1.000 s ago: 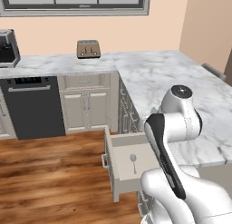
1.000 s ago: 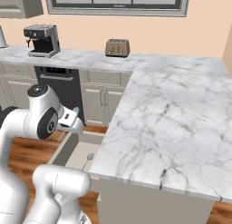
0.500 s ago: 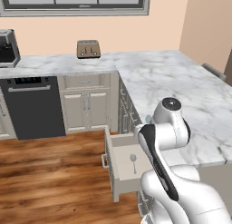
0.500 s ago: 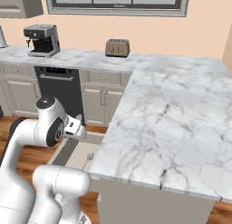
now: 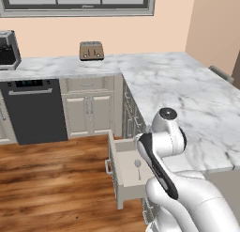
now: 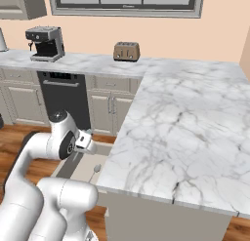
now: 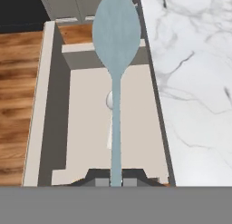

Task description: Organize the utensils by type. Pick up the wooden spoons from the counter and place them in the open cabinet. Then pick up the metallic utensils from the counter and place them in the open drawer.

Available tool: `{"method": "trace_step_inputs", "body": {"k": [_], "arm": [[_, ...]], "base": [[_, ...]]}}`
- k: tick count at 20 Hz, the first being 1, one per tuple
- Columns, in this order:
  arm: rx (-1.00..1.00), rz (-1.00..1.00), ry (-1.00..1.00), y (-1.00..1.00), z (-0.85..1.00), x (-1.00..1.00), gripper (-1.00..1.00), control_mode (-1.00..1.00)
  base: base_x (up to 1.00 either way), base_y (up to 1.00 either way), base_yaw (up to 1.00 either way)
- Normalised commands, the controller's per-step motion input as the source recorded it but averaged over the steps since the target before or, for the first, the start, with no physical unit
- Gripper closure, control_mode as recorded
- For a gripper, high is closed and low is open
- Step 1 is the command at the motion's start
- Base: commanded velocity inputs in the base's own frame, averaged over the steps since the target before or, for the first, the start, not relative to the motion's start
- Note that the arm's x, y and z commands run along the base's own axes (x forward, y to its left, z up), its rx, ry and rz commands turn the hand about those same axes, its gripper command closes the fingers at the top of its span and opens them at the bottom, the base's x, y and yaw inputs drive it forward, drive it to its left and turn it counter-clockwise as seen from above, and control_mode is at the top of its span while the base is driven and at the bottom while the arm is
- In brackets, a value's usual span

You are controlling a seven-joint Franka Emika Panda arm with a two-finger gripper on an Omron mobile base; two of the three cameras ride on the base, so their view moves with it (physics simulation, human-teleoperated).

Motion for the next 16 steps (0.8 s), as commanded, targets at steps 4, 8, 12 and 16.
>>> {"method": "trace_step_inputs", "body": {"k": [4,8,12,16], "arm": [[0.00,0.00,0.10,0.08,-0.43,0.42,1.00,-1.00],[0.00,0.00,0.06,0.08,-0.49,0.32,1.00,-1.00],[0.00,0.00,0.02,0.07,-0.53,0.32,1.00,-1.00],[0.00,0.00,0.01,0.07,-0.50,0.27,1.00,-1.00]], "base": [[0.00,0.00,0.00],[0.00,0.00,0.00],[0.00,0.00,0.00],[0.00,0.00,0.00]]}}
